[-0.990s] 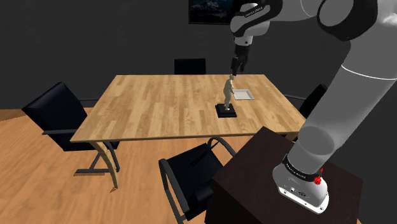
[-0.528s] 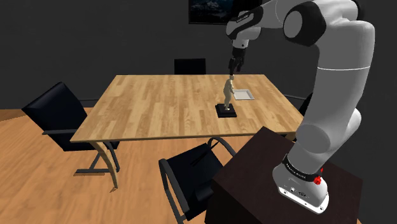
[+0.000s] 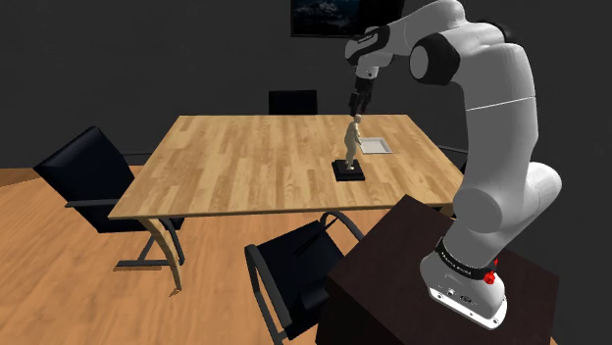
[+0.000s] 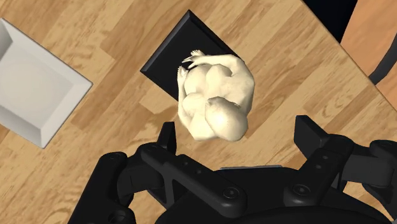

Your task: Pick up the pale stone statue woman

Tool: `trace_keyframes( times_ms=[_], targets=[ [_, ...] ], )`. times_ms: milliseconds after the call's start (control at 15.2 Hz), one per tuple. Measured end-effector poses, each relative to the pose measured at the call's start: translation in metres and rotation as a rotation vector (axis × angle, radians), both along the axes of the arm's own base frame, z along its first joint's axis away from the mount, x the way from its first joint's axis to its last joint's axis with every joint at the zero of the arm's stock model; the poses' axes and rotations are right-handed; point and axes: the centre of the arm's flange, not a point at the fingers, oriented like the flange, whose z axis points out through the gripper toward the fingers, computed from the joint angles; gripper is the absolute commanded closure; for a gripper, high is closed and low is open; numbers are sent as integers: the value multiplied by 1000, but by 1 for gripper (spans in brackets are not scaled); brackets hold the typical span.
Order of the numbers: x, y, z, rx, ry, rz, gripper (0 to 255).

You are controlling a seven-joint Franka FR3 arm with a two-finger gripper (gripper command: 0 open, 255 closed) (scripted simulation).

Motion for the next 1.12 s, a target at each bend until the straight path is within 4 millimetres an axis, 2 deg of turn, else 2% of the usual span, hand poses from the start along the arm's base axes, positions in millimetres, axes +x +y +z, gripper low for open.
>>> trace_keyframes(
  times_ms=[330,396,1122],
  targets=[
    [1,-1,-25,1,0,0,0],
    [0,-1,-28,1,0,0,255],
    [0,-1,-27,1,-1,0,255]
  ],
)
